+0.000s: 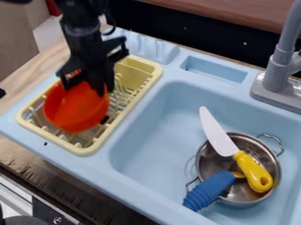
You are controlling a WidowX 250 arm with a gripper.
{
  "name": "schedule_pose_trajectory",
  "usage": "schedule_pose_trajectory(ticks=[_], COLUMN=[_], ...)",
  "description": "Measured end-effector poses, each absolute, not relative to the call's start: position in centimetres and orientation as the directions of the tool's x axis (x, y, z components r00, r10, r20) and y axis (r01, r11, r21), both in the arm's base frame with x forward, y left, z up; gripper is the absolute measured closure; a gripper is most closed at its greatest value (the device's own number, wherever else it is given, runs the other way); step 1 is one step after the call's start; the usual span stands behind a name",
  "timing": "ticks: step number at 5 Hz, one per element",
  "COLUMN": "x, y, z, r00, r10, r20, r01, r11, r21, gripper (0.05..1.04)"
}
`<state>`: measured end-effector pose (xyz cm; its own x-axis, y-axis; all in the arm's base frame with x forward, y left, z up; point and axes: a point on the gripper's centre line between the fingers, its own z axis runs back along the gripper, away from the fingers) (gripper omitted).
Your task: Poner la olla roja el lado izquierdo del fregadero
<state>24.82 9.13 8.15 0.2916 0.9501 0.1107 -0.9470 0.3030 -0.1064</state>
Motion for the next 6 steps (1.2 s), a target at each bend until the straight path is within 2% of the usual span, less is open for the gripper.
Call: schedule_pose_trajectory(ticks=[2,4,5,6], x=[26.2,30.6,32.0,32.9], y=[8.4,4.8,2.0,0.0], z=[10.6,12.2,12.1,11.8], r00=[0.275,0.042,-0.134,-0.256], r10=[0.954,0.996,0.989,0.964], r20=[0.120,0.084,0.055,0.074], r01=[-0.954,-0.999,-0.989,-0.964], r11=[0.286,0.042,-0.137,-0.260], r21=[-0.086,0.003,0.056,0.048], gripper=[1.025,1.025,1.025,1.026])
